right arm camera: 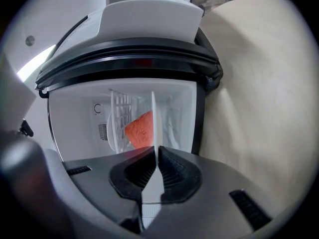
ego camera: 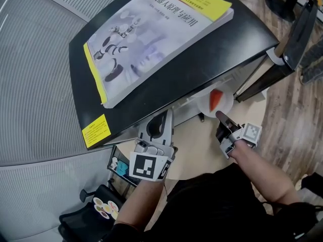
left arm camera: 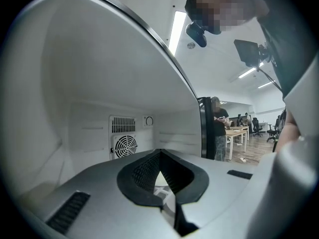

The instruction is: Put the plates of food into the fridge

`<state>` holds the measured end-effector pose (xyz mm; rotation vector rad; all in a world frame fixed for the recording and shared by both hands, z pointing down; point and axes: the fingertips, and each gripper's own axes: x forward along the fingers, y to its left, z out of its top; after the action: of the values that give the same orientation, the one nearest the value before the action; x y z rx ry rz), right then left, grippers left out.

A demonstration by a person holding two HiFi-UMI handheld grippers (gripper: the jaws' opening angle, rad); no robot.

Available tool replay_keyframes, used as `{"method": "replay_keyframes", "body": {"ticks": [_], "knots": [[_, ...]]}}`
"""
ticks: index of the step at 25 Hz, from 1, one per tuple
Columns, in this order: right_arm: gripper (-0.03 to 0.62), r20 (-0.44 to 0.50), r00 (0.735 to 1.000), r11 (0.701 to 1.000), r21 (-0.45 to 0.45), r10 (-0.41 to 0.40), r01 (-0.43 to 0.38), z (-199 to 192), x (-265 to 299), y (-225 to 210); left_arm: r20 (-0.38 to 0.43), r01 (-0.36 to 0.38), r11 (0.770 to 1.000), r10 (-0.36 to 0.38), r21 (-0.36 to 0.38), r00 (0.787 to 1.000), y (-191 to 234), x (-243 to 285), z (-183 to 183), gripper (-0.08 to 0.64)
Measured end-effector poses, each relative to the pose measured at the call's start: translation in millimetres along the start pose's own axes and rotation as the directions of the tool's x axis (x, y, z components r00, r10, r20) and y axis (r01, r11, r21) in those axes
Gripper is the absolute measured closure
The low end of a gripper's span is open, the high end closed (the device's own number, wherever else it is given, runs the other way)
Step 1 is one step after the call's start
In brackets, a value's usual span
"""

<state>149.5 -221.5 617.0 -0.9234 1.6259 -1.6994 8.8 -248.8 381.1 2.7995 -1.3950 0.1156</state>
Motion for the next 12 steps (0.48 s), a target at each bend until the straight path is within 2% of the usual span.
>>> {"method": "replay_keyframes", "body": {"ticks": [12], "knots": [[0.574, -0.022, 0.999, 0.999, -0.022, -0.025, 0.025, 3.1, 18.8, -12.8, -0.004, -0.017, 1.0, 0.017, -0.011, 1.0, 7.7, 5.7, -7.4, 0.558]]}}
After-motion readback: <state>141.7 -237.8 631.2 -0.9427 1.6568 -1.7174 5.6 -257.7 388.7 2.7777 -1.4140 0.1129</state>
